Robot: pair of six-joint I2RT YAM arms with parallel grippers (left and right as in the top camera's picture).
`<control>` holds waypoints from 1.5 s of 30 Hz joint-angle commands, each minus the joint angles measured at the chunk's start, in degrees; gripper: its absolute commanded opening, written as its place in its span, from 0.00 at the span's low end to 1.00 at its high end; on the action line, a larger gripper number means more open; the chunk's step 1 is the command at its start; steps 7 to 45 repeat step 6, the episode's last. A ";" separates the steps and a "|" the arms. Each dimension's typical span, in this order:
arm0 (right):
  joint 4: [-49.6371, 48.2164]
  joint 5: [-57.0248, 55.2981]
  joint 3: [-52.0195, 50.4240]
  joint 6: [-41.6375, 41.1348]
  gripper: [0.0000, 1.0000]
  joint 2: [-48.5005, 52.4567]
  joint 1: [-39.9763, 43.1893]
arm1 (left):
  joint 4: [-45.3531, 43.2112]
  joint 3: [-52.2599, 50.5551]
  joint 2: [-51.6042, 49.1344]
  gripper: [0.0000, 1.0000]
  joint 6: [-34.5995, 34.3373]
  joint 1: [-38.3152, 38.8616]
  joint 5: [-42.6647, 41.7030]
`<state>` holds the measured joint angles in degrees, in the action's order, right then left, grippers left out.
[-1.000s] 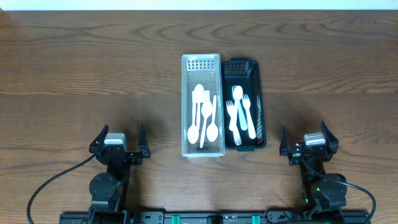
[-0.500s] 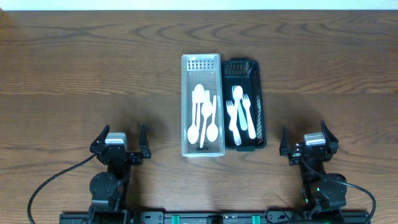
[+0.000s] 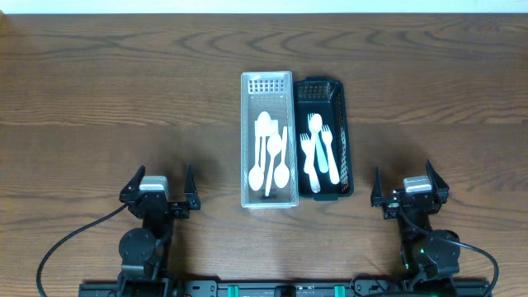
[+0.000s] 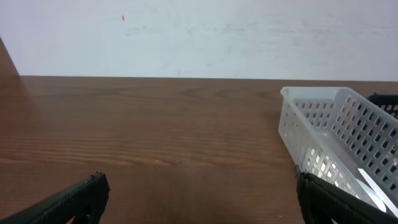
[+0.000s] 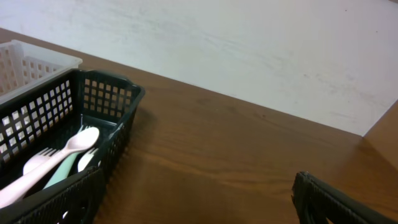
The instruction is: Pack container
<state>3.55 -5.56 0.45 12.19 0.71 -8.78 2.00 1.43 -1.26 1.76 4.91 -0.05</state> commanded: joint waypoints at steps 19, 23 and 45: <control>0.24 0.48 -0.13 0.52 0.99 -0.37 0.61 | 2.21 -1.16 -0.15 0.98 0.57 -0.35 -0.15; 0.24 0.48 -0.13 0.52 0.99 -0.37 0.61 | 2.21 -1.16 -0.15 0.98 0.57 -0.35 -0.15; 0.24 0.48 -0.13 0.52 0.99 -0.37 0.61 | 2.21 -1.16 -0.15 0.98 0.57 -0.35 -0.15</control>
